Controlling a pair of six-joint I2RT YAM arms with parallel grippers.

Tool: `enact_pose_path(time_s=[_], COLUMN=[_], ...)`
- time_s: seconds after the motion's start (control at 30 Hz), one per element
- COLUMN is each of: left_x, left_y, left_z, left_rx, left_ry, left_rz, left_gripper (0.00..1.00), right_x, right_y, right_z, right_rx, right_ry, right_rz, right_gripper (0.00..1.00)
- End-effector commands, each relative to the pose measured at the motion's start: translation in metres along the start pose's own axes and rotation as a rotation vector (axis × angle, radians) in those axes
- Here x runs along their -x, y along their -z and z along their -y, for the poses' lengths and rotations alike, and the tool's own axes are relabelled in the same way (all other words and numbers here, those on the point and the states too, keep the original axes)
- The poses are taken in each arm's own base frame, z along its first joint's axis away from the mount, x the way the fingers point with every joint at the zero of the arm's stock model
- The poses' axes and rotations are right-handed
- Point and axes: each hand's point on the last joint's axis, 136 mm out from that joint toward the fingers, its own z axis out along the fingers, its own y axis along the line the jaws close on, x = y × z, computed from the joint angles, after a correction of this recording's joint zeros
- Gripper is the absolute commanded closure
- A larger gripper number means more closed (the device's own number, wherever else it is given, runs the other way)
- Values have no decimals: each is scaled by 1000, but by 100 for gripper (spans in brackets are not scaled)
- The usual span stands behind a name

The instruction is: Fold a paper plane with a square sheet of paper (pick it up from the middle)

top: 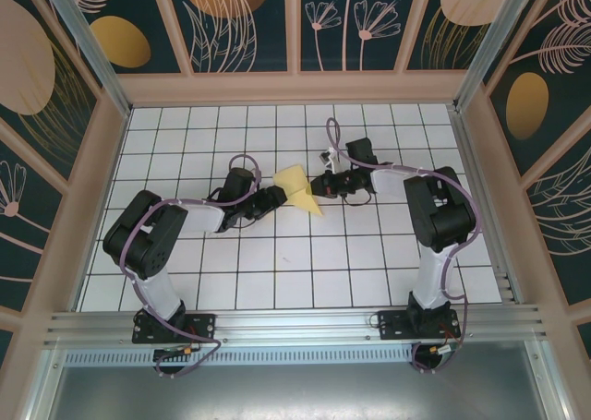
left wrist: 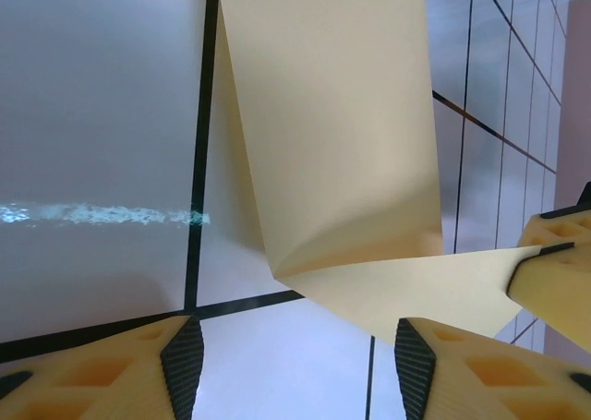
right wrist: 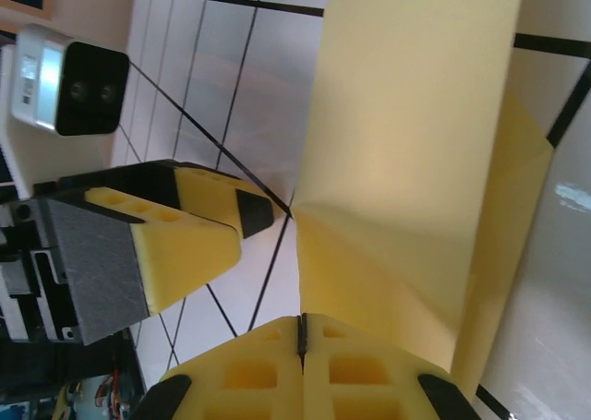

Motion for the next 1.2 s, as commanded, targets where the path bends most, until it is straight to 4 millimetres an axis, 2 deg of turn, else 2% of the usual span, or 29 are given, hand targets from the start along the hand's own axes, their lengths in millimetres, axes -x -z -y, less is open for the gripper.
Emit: enact_pose_path(time_s=[0.0, 0.3, 0.5, 0.7, 0.8, 0.93, 1.17], left_x=[0, 11, 12, 14, 14, 16, 19], left_y=[1, 8, 7, 6, 5, 9, 11], left_z=[17, 49, 49, 34, 35, 51, 62], left_rx=[-72, -220, -233, -161, -167, -254, -311], left_ry=[-1, 28, 63, 83, 94, 97, 97], left_rz=[-4, 40, 46, 67, 68, 69, 72], left_gripper=[39, 28, 21, 14, 13, 17, 36], right_x=[11, 4, 4, 10, 10, 7, -2], right_y=[12, 13, 17, 24, 26, 25, 22], right_z=[-30, -36, -44, -52, -56, -56, -51], right_rx=[104, 148, 182, 194, 205, 214, 226], right_ry=[39, 30, 33, 42, 45, 42, 19], right_rz=[36, 15, 18, 39, 40, 30, 4], right_gripper=[99, 99, 99, 99, 99, 99, 99])
